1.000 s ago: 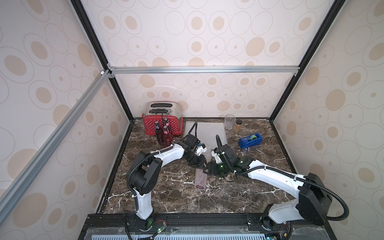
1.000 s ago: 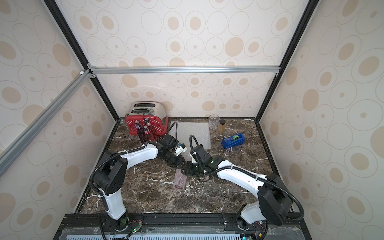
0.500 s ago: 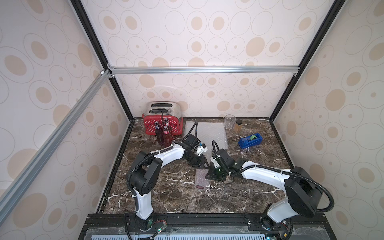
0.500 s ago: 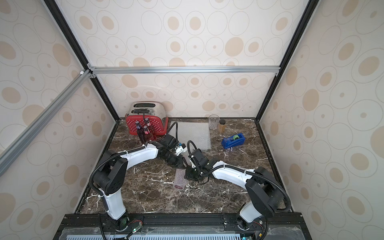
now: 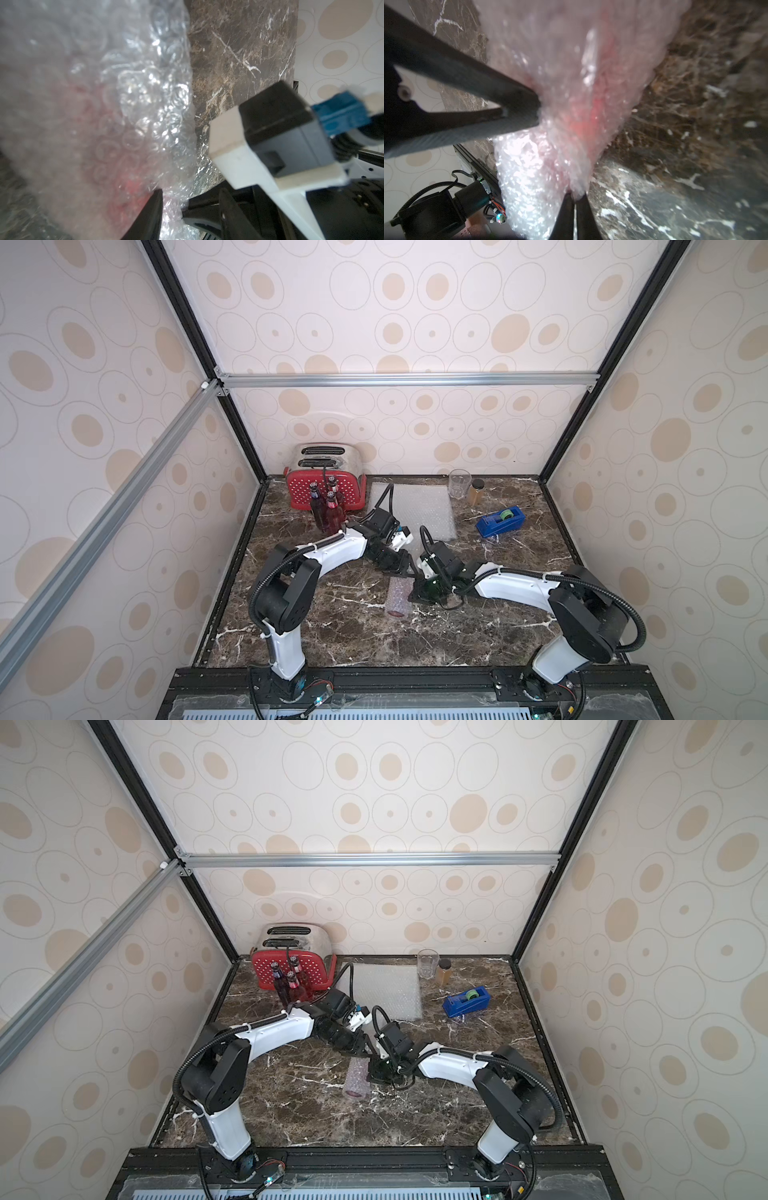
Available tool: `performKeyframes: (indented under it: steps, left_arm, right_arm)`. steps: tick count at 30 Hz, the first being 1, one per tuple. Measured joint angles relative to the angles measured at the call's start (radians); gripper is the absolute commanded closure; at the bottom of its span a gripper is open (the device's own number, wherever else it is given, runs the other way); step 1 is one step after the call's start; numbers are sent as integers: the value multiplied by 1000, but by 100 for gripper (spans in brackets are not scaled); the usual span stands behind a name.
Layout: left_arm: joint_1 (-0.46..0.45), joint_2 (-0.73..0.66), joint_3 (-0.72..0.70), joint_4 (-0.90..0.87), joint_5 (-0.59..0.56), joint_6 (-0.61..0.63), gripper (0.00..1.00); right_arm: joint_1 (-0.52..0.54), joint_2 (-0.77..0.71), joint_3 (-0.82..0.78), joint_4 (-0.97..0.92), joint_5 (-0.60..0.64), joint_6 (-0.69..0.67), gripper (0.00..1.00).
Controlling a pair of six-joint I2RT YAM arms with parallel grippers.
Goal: Wrap wine bottles in bubble wrap
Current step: Wrap the wine bottle in bubble wrap.
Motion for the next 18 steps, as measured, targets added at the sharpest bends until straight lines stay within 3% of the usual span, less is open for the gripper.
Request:
performKeyframes:
  steps: [11,18]
  left_arm:
    - [52,-71,-27,-29,-51,-4,34]
    - [111,-169,-60,-56,-124,6,30]
  right_arm:
    - [13,51,63,34,-38,1,87]
    - [21,80,95,45,-53,1,87]
